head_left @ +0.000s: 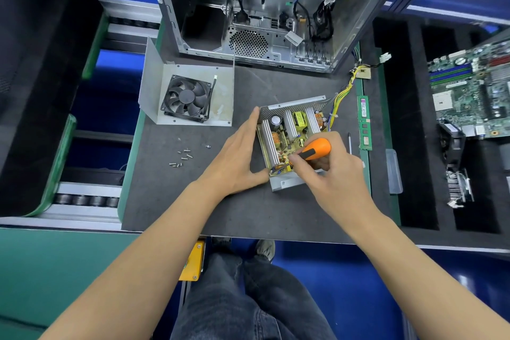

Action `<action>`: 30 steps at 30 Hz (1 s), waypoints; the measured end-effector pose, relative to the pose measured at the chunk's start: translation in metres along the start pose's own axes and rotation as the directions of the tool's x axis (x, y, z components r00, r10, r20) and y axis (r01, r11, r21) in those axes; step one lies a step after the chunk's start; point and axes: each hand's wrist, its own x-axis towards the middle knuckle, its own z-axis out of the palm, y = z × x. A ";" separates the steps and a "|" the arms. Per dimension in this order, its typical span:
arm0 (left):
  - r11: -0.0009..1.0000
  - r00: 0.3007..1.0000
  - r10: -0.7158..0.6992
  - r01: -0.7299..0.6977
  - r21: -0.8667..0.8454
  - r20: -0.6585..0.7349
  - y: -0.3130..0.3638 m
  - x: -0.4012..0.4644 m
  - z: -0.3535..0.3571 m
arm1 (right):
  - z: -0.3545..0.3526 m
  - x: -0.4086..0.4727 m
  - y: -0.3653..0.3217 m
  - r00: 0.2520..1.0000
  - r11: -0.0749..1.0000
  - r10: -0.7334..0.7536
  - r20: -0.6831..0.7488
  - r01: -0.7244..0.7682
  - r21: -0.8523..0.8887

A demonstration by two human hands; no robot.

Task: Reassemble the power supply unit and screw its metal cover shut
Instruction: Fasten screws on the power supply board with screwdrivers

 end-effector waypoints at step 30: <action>0.969 0.915 0.023 -0.119 -0.215 -0.403 0.056 -0.019 0.000 | -0.003 0.024 -0.047 0.974 0.911 0.067 0.218 0.030 -0.412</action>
